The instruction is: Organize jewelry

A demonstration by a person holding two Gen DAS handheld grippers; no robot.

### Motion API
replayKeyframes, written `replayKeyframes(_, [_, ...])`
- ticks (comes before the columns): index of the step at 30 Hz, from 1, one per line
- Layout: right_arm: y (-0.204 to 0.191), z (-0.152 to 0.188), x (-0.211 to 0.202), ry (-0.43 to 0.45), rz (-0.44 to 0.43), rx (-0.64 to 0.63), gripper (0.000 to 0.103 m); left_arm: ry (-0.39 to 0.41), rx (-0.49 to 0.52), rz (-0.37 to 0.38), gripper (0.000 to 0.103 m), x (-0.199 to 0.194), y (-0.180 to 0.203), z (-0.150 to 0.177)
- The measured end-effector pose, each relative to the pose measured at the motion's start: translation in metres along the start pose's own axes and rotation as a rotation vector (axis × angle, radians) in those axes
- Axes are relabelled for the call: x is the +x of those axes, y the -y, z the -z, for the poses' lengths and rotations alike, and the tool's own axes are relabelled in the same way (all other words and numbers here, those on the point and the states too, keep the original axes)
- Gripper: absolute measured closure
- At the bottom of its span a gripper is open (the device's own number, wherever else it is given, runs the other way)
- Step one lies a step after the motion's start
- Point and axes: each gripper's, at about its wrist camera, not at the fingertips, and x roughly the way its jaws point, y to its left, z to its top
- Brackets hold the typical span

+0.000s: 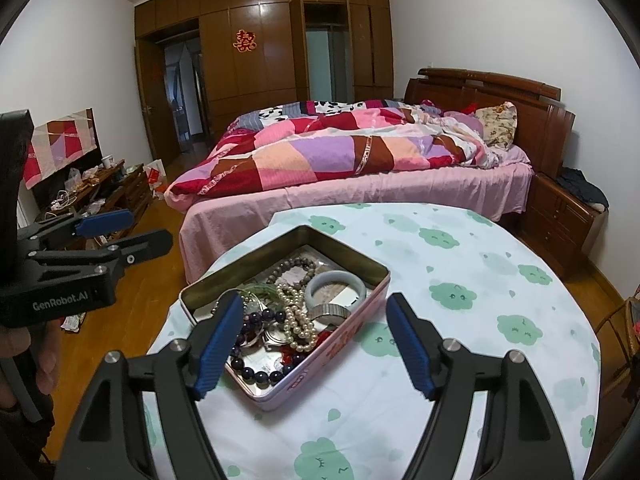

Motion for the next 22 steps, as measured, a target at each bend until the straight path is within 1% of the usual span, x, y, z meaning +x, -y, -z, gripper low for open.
replayKeyframes(4, [0.002, 0.001, 0.000, -0.001, 0.000, 0.002, 0.027, 0.001, 0.007, 0.000, 0.030, 0.000, 0.002, 0.000])
replayKeyframes(7, [0.002, 0.001, 0.000, -0.002, 0.000, 0.000, 0.027, 0.005, 0.016, -0.026, 0.019, 0.001, 0.003, -0.001])
replayKeyframes(9, [0.004, 0.001, 0.000, -0.003, -0.002, -0.001, 0.027, 0.014, 0.025, -0.055, 0.019, 0.001, 0.004, -0.001])
replayKeyframes(12, [0.008, 0.004, -0.001, -0.006, -0.003, 0.000, 0.026, 0.021, 0.027, -0.072, 0.019, 0.000, 0.003, -0.001])
replayKeyframes(14, [0.011, 0.005, -0.002, -0.008, -0.003, -0.001, 0.026, 0.026, 0.028, -0.079, 0.015, 0.000, 0.003, -0.002])
replayKeyframes(16, [0.010, 0.004, -0.001, -0.007, -0.002, -0.001, 0.026, 0.031, 0.032, -0.078, 0.014, 0.000, 0.003, -0.001])
replayKeyframes(22, [0.011, 0.006, -0.002, -0.010, 0.000, 0.000, 0.024, 0.034, 0.042, -0.053, 0.014, 0.000, 0.004, 0.001])
